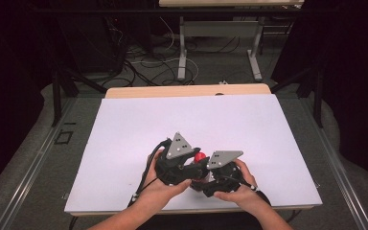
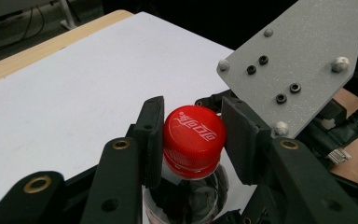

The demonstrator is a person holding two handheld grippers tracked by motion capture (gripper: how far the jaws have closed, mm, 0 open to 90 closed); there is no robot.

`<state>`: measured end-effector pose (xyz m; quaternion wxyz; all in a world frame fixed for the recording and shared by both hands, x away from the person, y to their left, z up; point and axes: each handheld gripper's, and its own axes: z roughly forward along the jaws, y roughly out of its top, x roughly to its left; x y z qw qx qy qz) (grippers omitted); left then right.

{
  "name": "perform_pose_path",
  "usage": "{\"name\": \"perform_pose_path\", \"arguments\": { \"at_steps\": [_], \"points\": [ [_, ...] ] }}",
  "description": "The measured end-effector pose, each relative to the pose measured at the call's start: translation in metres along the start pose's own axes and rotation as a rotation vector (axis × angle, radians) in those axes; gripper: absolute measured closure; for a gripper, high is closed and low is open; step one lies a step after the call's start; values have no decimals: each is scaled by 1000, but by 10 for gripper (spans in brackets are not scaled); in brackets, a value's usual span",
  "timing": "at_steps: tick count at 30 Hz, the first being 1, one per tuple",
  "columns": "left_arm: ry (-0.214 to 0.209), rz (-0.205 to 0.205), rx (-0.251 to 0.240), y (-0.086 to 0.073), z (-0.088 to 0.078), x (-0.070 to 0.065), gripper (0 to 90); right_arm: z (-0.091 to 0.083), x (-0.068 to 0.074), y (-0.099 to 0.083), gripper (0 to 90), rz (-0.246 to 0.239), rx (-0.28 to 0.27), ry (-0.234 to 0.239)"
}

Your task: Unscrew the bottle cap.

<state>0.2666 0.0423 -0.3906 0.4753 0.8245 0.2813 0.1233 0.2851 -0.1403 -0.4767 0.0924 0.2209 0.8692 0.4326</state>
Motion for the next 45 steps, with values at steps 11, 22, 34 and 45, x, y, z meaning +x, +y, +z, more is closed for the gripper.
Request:
{"name": "perform_pose_path", "arguments": {
  "at_steps": [11,22,34,45],
  "points": [
    [-283,139,27,6,-18,25,393,0,3,0,290,-43,6,82],
    [-579,260,89,6,-9,59,464,1,13,2,289,-120,-9,170],
    [-551,257,91,4,-7,53,609,3,13,2,290,-118,1,167],
    [-107,60,37,0,-6,10,614,2,2,0,290,-11,3,66]
  ]
}}
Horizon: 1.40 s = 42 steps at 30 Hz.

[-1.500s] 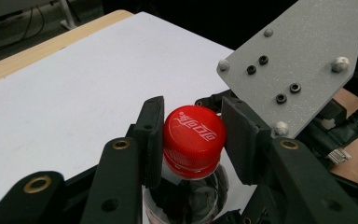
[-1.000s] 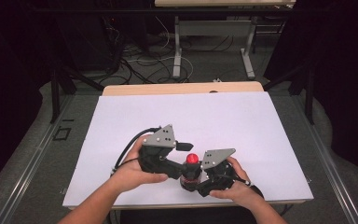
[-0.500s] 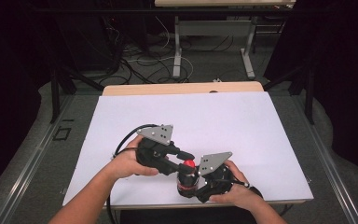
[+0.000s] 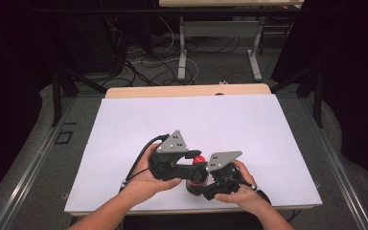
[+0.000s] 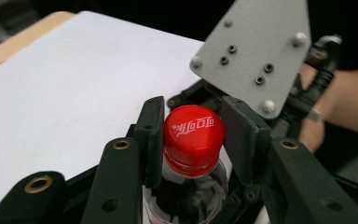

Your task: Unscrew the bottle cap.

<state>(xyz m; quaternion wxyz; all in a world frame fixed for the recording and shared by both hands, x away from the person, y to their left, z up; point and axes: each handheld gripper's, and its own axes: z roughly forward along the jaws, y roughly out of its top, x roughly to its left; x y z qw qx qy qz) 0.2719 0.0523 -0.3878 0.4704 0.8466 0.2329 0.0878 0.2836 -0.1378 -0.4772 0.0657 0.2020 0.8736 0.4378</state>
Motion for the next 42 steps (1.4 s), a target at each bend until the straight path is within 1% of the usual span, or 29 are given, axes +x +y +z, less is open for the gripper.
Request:
{"name": "perform_pose_path", "arguments": {
  "at_steps": [2,3,5,6,7,8,12,13,14,16,19,22,23,24,25,27,28,29,30,31,33,34,35,36,37,38,40,41,42],
  "points": [
    [61,-40,-3,-1,0,-5,614,0,0,0,290,13,9,-14],
    [95,-60,-13,-2,2,-8,615,0,1,0,290,32,11,-25],
    [141,-109,-22,-2,3,-12,615,1,-1,0,290,19,17,-34],
    [154,-103,-21,-2,5,-13,615,1,0,0,290,31,16,-46],
    [155,-108,-18,-1,5,-14,615,1,-1,1,290,26,24,-49],
    [152,-95,-28,0,6,-15,614,1,-1,0,290,22,25,-55],
    [152,-76,-11,2,6,-14,613,-1,-1,0,290,24,12,-66],
    [146,-82,-12,2,6,-14,611,-1,-1,0,290,23,11,-75],
    [131,-77,-7,3,5,-13,610,-1,-1,0,290,18,10,-70],
    [130,-73,-15,3,4,-13,602,-1,-1,0,290,19,5,-61],
    [113,-56,-14,4,2,-11,499,-3,-2,0,290,10,-2,-47],
    [62,-34,-22,5,-4,-6,416,-4,-1,0,290,4,-8,-35],
    [25,-19,-11,6,-6,-4,405,-4,-1,0,290,8,-9,-34],
    [-23,12,7,7,-9,0,405,-4,-1,0,290,-7,-12,-28],
    [-54,44,11,9,-12,3,405,-5,-1,0,290,-11,-16,-12],
    [-127,136,25,11,-18,11,437,-6,1,0,290,-19,-18,26],
    [-187,144,33,12,-20,16,430,-5,2,1,290,-29,-26,33],
    [-258,163,45,12,-21,20,431,-6,2,1,290,-47,-30,44],
    [-310,194,66,12,-22,24,430,-6,4,1,290,-55,-32,55],
    [-334,203,80,12,-22,26,430,-6,5,2,289,-63,-28,76],
    [-364,222,84,10,-20,31,449,-5,8,3,289,-79,-36,85],
    [-375,214,81,9,-18,33,463,-5,9,3,289,-88,-28,104],
    [-387,207,77,8,-17,35,480,-4,10,3,289,-93,-33,103],
    [-404,212,77,7,-16,35,499,-4,11,3,289,-101,-35,102],
    [-424,218,76,6,-15,36,501,-4,11,3,289,-106,-23,122],
    [-438,226,80,5,-15,36,519,-3,12,3,289,-109,-30,116],
    [-448,236,78,4,-13,36,553,-2,13,2,289,-118,-26,130],
    [-447,232,81,4,-13,37,594,-2,14,2,289,-117,-22,132],
    [-458,224,80,4,-13,39,602,-1,14,3,289,-122,-17,134]
  ]
}}
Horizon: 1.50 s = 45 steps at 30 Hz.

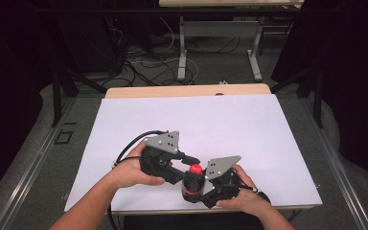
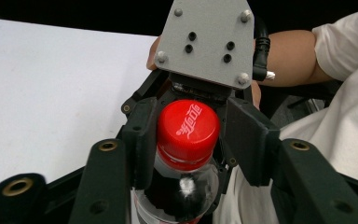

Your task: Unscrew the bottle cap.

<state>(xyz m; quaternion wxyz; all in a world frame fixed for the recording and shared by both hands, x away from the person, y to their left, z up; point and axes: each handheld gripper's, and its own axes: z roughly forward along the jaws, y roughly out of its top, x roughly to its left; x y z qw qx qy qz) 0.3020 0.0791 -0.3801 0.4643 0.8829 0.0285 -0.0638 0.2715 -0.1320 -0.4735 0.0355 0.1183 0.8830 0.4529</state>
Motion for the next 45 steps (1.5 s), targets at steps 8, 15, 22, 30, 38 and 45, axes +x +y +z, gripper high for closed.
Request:
{"name": "perform_pose_path", "arguments": {
  "at_steps": [8,15,22,30,38,45],
  "points": [
    [132,-68,-26,0,5,-5,614,0,-4,-1,290,34,5,-55],
    [444,-184,-80,7,24,-32,615,-1,-10,-3,290,109,24,-129],
    [499,-202,-73,13,29,-36,614,-2,-12,-4,290,116,30,-143],
    [517,-222,-83,3,21,-27,613,-1,-18,-8,289,137,36,-184],
    [541,-242,-93,-9,13,-24,614,-3,-31,-10,290,152,31,-238],
    [585,-280,-112,-30,8,-15,614,-7,-42,-3,289,162,33,-277]
  ]
}}
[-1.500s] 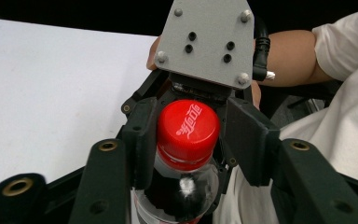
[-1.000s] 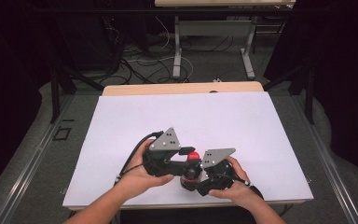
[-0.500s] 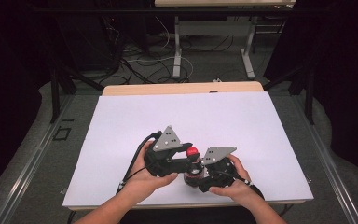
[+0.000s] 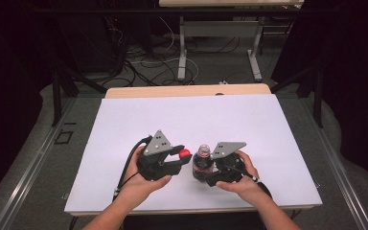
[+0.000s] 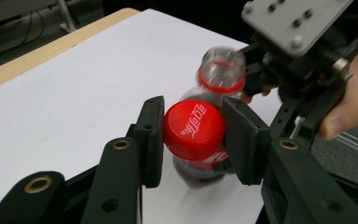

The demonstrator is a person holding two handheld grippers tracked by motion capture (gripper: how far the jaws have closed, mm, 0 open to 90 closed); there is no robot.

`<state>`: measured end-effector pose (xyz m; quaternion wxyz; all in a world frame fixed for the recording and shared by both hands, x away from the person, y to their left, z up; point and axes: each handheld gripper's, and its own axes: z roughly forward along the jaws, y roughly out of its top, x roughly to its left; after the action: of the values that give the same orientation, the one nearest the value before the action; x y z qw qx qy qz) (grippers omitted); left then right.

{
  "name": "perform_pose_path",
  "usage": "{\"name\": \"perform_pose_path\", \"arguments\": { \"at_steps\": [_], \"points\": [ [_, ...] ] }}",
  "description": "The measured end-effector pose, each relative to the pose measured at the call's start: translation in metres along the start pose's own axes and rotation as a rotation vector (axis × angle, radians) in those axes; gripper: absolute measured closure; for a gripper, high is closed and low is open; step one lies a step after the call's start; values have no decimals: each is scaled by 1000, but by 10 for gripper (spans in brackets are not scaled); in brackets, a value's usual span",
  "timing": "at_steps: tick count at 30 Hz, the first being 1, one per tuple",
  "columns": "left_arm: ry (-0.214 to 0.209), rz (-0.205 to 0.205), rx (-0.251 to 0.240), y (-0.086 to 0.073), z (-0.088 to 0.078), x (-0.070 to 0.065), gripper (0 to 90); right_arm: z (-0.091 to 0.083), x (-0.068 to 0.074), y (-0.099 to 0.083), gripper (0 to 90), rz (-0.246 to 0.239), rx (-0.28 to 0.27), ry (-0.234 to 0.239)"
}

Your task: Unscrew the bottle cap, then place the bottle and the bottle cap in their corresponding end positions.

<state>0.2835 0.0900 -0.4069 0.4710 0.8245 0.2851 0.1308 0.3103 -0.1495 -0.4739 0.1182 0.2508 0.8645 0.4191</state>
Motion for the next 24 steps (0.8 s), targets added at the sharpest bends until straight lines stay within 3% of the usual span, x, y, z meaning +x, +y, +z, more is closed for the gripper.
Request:
{"name": "perform_pose_path", "arguments": {
  "at_steps": [6,15,17,19,24],
  "points": [
    [30,-40,1,-14,6,15,613,2,-11,11,289,19,-18,-43],
    [36,-82,1,-31,20,31,614,14,-35,32,289,49,-23,-96],
    [55,-81,2,-34,24,33,614,19,-41,36,289,52,-22,-113],
    [47,-86,3,-39,28,34,614,24,-47,40,289,74,-3,-123],
    [49,-83,24,-48,37,36,614,39,-61,48,289,101,-24,-143]
  ]
}}
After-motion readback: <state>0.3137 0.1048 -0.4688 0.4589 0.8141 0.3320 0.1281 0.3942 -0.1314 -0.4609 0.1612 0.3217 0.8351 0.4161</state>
